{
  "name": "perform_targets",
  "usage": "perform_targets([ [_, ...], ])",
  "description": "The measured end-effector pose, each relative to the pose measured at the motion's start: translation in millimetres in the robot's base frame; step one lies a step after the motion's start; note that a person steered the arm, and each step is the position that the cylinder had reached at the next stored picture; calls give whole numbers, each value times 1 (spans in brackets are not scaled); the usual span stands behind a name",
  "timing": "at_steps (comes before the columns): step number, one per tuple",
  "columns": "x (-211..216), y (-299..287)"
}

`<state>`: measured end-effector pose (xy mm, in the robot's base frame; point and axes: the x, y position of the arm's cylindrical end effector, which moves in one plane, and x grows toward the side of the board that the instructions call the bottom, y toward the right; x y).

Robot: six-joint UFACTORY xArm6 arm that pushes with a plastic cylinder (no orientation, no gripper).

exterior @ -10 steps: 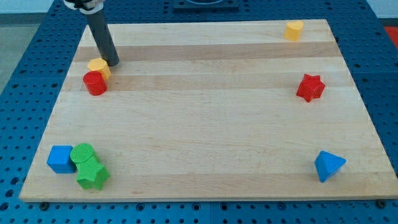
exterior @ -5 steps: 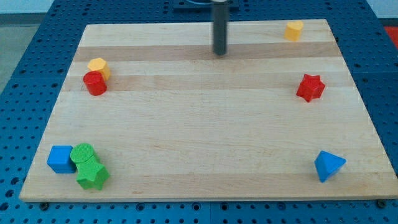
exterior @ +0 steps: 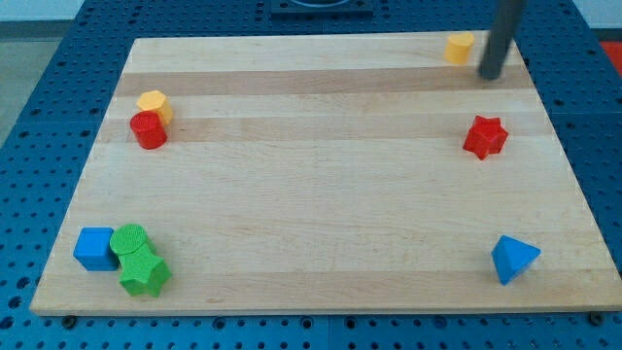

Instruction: Move your arm at yellow heart

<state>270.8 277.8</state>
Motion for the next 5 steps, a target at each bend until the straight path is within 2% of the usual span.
perform_targets([
  [1, -70, 36],
  [2, -80, 28],
  [5, -79, -43],
])
